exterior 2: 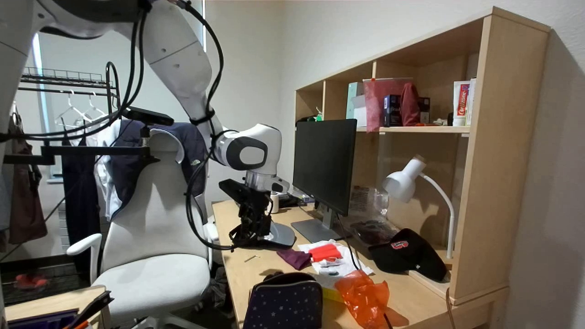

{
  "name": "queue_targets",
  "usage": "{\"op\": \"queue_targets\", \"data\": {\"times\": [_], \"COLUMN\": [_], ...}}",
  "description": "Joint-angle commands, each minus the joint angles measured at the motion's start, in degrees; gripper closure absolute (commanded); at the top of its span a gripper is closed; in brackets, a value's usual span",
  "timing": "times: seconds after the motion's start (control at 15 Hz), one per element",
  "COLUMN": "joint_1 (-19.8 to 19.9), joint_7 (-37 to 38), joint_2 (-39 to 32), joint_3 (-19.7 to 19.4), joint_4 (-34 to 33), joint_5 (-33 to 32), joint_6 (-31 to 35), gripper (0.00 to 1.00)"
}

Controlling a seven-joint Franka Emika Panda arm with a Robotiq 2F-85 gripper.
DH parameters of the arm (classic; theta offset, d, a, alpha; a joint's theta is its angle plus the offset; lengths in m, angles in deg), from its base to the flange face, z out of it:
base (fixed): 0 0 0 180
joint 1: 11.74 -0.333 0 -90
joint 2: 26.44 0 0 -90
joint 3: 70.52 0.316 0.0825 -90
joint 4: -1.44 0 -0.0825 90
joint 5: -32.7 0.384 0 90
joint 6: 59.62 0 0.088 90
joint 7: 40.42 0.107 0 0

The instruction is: Move the orange plastic to the right then move the rod to the right

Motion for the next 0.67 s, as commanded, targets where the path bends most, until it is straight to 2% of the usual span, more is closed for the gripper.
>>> {"op": "queue_targets", "data": {"times": [0.0,0.27,0.6], "joint_1": [-0.9,-1.0,-0.9], "joint_7": [0.7,1.7,6.7], "joint_2": [8.6,15.3,22.6], "joint_3": [-0.7,-0.7,-1.0], "joint_4": [4.8,7.7,10.0], "joint_5": [0.0,0.5,0.4], "joint_6": [-0.2,-1.5,-7.3], "gripper": [0.0,0.0,0.0]}}
